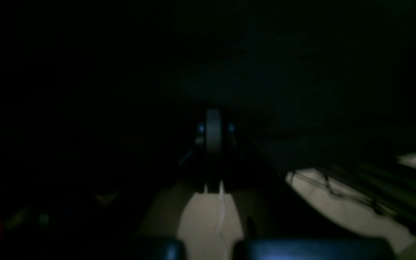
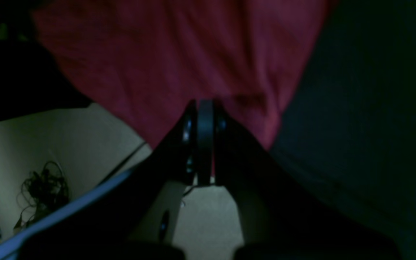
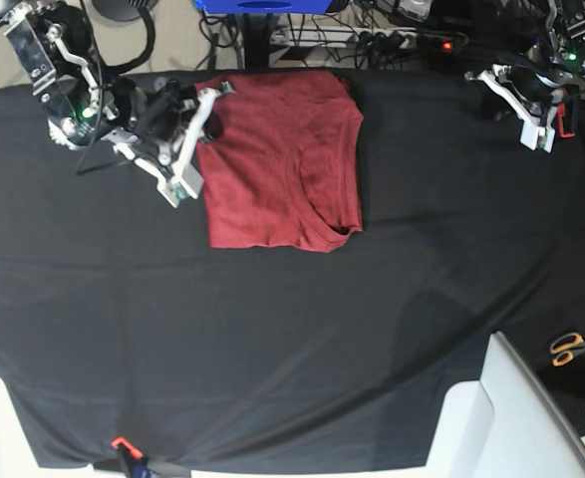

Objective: Fold the T-shirt properly
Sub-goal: 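Pull the right gripper along the bundle's side, smoothing it flat, then lower the left gripper onto the bundle's side and pinch the fabric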

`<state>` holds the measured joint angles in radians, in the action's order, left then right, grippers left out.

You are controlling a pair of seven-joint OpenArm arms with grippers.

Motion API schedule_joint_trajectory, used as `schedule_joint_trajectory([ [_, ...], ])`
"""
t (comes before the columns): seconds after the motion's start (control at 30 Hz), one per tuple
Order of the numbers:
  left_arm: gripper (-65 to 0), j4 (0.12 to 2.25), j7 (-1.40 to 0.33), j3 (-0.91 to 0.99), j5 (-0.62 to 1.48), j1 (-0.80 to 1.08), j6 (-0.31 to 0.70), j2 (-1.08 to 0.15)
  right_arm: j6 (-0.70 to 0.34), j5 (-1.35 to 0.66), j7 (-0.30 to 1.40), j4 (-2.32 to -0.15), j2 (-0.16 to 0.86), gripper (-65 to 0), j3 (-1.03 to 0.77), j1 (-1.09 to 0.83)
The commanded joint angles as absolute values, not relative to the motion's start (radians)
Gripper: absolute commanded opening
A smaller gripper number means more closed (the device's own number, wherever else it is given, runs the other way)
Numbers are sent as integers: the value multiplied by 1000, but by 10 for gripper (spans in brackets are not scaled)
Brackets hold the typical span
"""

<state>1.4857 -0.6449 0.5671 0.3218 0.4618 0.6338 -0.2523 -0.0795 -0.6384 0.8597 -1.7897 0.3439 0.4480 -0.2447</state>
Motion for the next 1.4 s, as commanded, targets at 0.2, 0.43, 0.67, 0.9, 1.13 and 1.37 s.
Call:
schedule_joint_trajectory([
  [0.2,-650,1742,-978,615,553,430,698,-280,-84,-650,854,-1810,341,-648,367,-266],
  [0.43,-142,1601,-1121,596,920,315,698,-285,-84,-648,854,-1785,344,-648,369,-285],
  [0.67,0,1400,-1115,394,1000,216,698,-252,-84,-648,846,-1758,348,-648,366,-305],
  [0.9,0,1362,-1113,364,998,189,698,-171,-84,-648,846,-1758,348,-648,366,-314],
  [1.13,-12,1360,-1113,364,800,171,698,-97,-84,-648,829,-1767,344,-648,349,-335],
  [1.37,-12,1265,-1059,360,688,136,698,-38,-91,-650,791,-1776,344,-648,262,-389],
])
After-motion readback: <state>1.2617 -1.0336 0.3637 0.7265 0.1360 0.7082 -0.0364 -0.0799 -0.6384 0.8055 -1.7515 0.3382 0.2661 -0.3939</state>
